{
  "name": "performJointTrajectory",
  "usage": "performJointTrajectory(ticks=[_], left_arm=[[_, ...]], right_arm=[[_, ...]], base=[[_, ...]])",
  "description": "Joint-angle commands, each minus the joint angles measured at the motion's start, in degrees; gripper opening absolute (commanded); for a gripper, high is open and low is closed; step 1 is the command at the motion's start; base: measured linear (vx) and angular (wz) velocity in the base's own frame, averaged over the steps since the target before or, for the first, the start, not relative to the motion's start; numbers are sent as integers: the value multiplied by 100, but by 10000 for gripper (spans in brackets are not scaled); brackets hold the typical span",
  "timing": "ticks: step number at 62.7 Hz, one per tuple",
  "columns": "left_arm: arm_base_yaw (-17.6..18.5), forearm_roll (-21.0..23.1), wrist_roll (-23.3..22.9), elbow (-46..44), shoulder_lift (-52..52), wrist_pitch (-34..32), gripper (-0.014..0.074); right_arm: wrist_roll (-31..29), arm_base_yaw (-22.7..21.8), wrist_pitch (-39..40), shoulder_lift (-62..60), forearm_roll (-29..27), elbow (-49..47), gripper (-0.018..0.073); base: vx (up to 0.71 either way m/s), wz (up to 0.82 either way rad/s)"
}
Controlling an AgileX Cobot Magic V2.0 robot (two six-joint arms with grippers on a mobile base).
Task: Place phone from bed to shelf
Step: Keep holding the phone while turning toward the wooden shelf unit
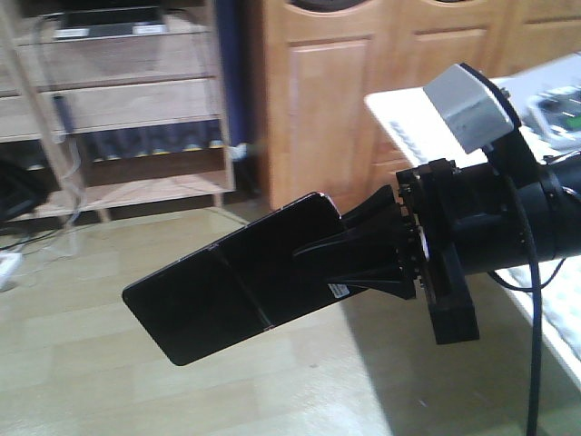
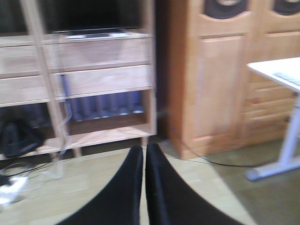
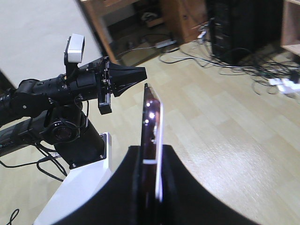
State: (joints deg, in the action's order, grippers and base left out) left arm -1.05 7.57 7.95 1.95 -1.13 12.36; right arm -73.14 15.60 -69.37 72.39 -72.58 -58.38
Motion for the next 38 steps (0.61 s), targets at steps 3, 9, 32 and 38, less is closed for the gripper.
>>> performJointTrajectory(ticks=[3, 9, 32, 38], left_arm=[[19, 34, -22, 3, -35, -443, 1], [19, 34, -22, 3, -35, -443, 1], [19, 34, -22, 3, -35, -443, 1], [19, 34, -22, 3, -35, -443, 1]], right_arm=[[-14, -2, -464, -152, -533, -152, -1], [-14, -2, -464, -152, -533, -152, -1], [-14, -2, -464, -152, -533, -152, -1], [-14, -2, -464, -152, -533, -152, -1]], base=[[17, 50], [17, 48], [16, 43], [16, 38]])
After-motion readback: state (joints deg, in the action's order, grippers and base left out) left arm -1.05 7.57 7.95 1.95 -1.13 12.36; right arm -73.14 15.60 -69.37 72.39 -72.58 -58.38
